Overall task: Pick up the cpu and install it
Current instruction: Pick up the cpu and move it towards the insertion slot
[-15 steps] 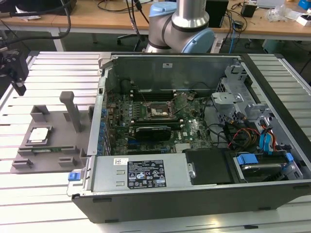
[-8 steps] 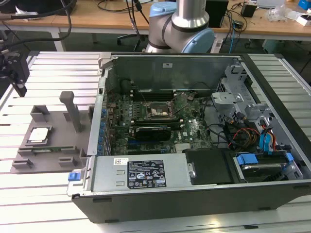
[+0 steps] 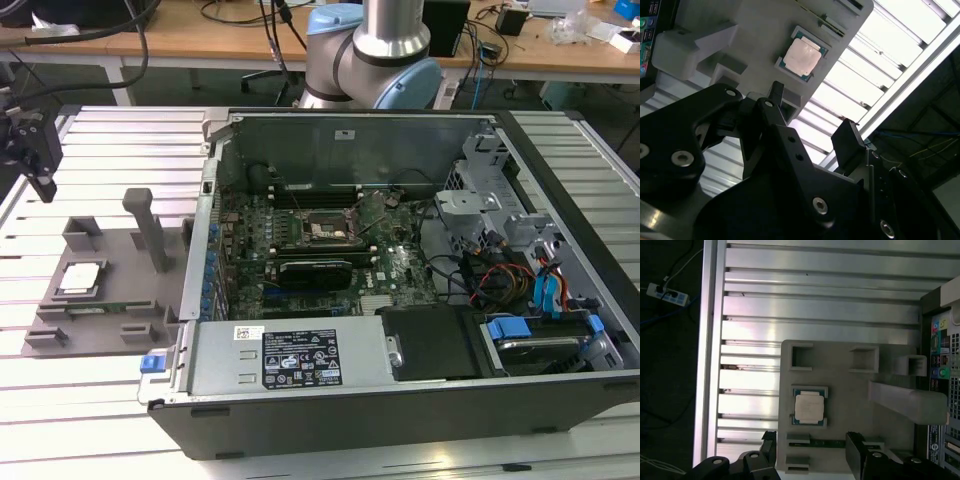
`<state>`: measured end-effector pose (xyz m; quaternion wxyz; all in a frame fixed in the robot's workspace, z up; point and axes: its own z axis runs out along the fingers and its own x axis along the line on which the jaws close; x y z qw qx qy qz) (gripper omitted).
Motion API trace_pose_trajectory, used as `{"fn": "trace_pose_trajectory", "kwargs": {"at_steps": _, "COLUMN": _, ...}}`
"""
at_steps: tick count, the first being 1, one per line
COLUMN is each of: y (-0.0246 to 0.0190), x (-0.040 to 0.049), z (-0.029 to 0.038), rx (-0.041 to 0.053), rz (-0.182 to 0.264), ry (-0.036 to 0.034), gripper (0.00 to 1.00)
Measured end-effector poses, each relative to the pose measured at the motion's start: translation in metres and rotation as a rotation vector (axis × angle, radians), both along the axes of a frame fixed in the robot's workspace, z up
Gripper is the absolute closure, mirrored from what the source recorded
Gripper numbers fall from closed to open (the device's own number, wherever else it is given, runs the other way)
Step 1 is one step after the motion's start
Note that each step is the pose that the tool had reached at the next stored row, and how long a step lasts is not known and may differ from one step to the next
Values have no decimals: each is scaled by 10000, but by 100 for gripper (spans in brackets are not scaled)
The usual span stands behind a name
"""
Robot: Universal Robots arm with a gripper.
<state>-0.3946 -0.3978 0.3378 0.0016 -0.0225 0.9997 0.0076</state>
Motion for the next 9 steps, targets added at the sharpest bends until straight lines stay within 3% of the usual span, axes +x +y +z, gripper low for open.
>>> {"fn": "trace_pose_trajectory", "kwargs": {"at_steps": 9, "y": 0, "x": 0, "z": -36, "rx": 0, "rz": 0, "ry": 1, "gripper": 34}}
